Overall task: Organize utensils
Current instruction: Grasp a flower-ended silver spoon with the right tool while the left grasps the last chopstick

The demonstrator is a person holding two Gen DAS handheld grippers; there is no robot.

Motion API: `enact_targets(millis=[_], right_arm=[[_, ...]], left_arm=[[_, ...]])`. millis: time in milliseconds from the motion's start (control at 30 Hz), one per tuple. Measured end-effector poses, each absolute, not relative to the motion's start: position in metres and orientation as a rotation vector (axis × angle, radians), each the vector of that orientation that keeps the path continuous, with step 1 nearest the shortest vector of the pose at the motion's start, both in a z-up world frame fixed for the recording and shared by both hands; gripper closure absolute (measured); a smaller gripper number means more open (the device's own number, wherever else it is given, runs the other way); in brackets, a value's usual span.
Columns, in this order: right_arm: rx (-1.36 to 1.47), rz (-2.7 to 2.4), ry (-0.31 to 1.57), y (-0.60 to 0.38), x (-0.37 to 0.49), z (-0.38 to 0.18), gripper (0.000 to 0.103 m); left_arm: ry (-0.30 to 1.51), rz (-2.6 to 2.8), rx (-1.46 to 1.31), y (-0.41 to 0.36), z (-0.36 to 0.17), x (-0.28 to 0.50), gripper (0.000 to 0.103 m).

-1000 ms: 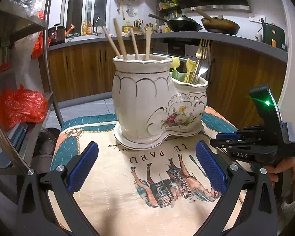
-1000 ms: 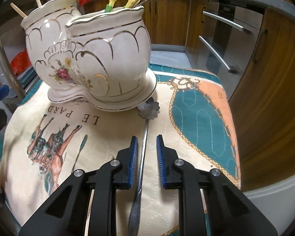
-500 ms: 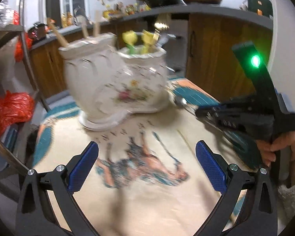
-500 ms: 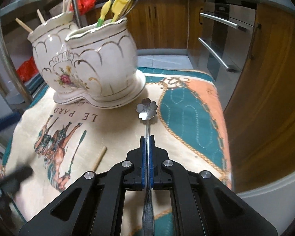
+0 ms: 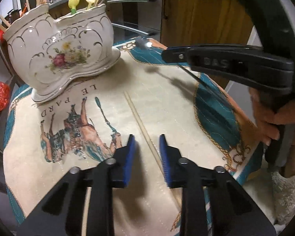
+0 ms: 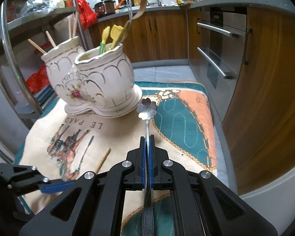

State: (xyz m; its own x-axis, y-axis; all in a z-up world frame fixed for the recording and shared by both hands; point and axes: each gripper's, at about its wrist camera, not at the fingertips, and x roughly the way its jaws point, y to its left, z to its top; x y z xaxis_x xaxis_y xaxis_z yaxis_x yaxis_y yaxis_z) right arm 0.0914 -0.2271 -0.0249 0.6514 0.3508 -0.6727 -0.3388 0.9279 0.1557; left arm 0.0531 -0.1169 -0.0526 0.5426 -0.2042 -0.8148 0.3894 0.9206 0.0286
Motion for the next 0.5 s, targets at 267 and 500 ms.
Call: enact_targets(millis=[267,500], right_arm=[[0.023,0.422,0.739,-0.228,0.081,-0.017,0.099],[0.025,0.445,0.717,-0.225,0.078,-0.011,0.099]], left_arm=[[0.971,-0.339,0.246,-0.098,-0.045,0.059,0.098],[1.002,-0.347,0.22,-0.08,-0.04,0.068,0.095]])
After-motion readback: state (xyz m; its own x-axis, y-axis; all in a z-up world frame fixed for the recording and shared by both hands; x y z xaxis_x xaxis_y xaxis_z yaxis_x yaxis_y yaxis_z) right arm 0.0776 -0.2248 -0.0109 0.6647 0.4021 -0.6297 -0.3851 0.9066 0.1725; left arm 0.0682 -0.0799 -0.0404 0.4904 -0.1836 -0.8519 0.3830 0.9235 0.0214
